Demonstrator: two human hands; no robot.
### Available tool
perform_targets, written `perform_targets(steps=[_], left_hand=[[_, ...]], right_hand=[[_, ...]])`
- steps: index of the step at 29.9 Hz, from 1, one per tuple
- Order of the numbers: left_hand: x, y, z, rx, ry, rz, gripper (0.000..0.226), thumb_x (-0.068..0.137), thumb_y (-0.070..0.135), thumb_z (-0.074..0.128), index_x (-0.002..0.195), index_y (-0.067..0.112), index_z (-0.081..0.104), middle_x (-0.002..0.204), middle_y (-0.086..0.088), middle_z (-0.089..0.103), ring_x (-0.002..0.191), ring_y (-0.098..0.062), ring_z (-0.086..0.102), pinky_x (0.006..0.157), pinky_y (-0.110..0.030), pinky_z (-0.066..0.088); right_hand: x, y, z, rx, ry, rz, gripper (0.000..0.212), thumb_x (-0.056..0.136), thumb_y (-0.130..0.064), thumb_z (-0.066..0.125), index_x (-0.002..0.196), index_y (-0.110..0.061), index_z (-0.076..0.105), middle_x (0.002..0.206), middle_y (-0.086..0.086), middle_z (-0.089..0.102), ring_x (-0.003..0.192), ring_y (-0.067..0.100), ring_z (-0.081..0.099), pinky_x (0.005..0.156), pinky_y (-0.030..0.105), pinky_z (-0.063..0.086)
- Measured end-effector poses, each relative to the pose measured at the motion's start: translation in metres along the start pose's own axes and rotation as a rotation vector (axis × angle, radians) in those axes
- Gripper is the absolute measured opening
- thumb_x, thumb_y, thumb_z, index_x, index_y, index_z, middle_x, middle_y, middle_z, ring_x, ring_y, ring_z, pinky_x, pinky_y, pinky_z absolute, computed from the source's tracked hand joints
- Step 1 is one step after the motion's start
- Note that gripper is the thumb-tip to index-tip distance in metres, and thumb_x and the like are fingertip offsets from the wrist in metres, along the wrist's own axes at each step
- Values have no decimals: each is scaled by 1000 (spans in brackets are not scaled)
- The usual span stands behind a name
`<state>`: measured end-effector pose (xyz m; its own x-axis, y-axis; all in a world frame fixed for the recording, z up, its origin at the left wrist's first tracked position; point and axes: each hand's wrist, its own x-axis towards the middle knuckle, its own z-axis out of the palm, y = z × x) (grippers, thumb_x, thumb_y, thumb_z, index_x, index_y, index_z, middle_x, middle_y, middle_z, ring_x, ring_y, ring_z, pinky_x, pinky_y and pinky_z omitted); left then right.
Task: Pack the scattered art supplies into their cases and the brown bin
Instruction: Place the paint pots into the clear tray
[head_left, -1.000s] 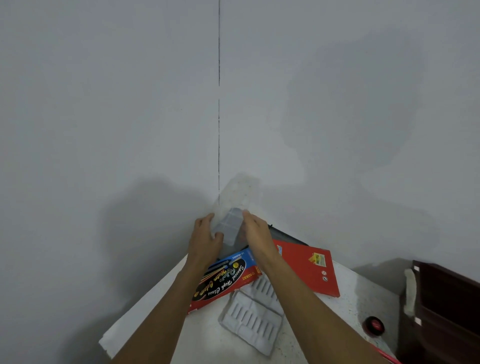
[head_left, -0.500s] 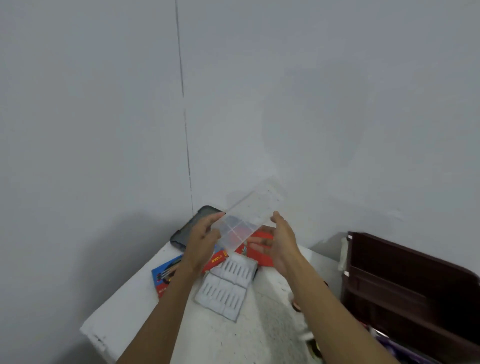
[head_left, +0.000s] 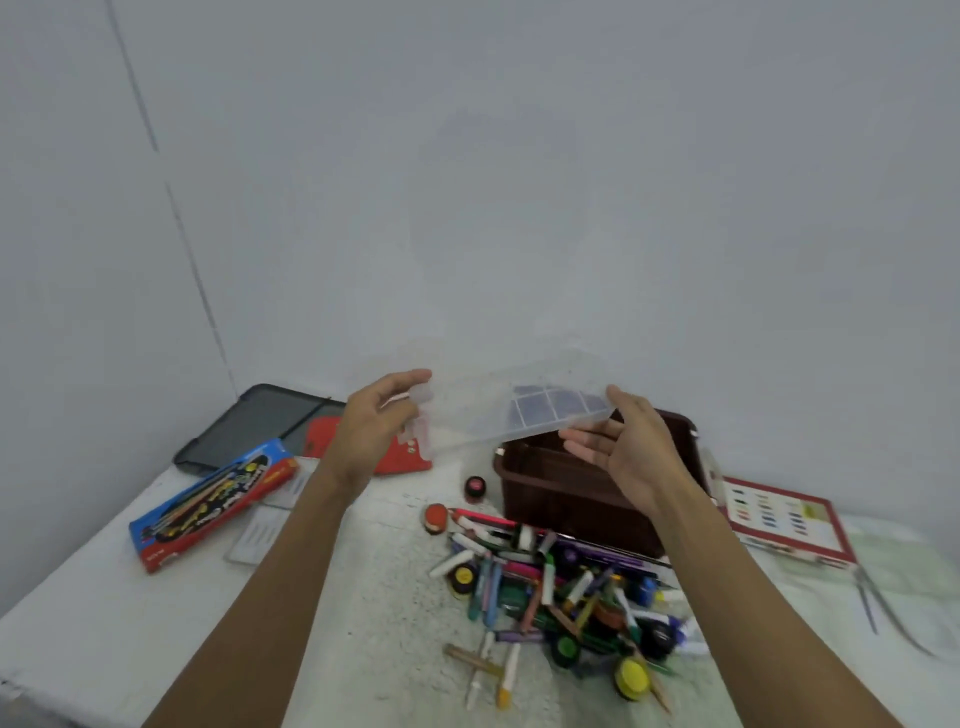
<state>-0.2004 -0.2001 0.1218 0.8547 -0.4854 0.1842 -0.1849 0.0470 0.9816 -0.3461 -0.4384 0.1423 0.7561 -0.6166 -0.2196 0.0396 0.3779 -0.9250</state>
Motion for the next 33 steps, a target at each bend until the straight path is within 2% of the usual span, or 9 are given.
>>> perform_targets(steps=[2, 4, 7, 10, 15, 20, 23, 29, 33], left_hand=[[-1, -1, 20, -164, 12, -32, 36, 92, -2, 55, 123, 16, 63, 125, -3, 65, 115, -15, 62, 96, -31, 49], [-8, -1, 45, -371, 15, -119, 35, 93, -2, 57, 125, 10, 59, 124, -10, 65, 115, -19, 63, 94, -27, 51], [-22, -3, 79, -487, 29, -188, 36, 93, -3, 56, 128, 6, 55, 117, -13, 68, 109, -19, 66, 86, -22, 54], [-33, -8, 104, -427, 51, -260, 32, 95, 0, 55, 126, 5, 56, 114, -13, 68, 104, -20, 67, 94, -30, 52], [-49, -15, 124, -223, 24, -382, 23, 92, 7, 62, 114, 3, 59, 111, -15, 69, 96, -22, 69, 89, -33, 55], [-64, -17, 131, -24, -36, -371, 24, 89, 8, 66, 112, 2, 66, 107, -13, 71, 98, -24, 69, 84, -30, 57], [-73, -17, 128, 64, -130, -344, 21, 89, 8, 66, 110, 6, 68, 104, -8, 71, 94, -19, 70, 73, -24, 58], [-86, -24, 118, 97, -311, -357, 31, 90, 13, 65, 121, 8, 64, 109, -8, 72, 101, -22, 69, 92, -42, 55], [-96, -31, 121, 86, -312, -401, 34, 93, 12, 61, 128, 9, 60, 111, -9, 71, 103, -23, 68, 94, -44, 53]], right_hand=[[-11, -11, -26, 49, 2, -41, 13, 101, -20, 53, 107, -10, 47, 104, 30, 63, 85, 42, 71, 72, 42, 60], [-26, -16, -50, 65, 10, -66, 10, 99, -15, 55, 102, -11, 46, 102, 27, 62, 87, 46, 69, 75, 44, 61], [-43, -17, -80, 93, 19, -69, 9, 99, -12, 55, 99, -12, 46, 111, 24, 60, 90, 48, 69, 78, 46, 60], [-56, -13, -104, 141, 20, -61, 13, 98, -9, 56, 108, -10, 47, 123, 25, 58, 92, 44, 70, 84, 48, 58], [-75, -4, -136, 111, -5, -24, 18, 100, -9, 52, 118, -6, 49, 121, 25, 61, 96, 43, 69, 86, 49, 57], [-90, 7, -158, -193, 73, -35, 23, 101, -18, 51, 120, -5, 51, 109, 16, 70, 88, 36, 72, 80, 44, 60], [-97, 12, -172, -348, 101, -21, 24, 99, -20, 52, 117, -6, 58, 103, 10, 70, 81, 28, 69, 80, 41, 58], [-108, 22, -198, -430, -9, 138, 27, 94, -16, 60, 115, 0, 56, 110, 17, 67, 75, 23, 65, 75, 34, 56], [-112, 31, -199, -339, 8, 184, 38, 95, -40, 60, 113, -7, 60, 115, 21, 66, 85, 30, 64, 81, 39, 56]])
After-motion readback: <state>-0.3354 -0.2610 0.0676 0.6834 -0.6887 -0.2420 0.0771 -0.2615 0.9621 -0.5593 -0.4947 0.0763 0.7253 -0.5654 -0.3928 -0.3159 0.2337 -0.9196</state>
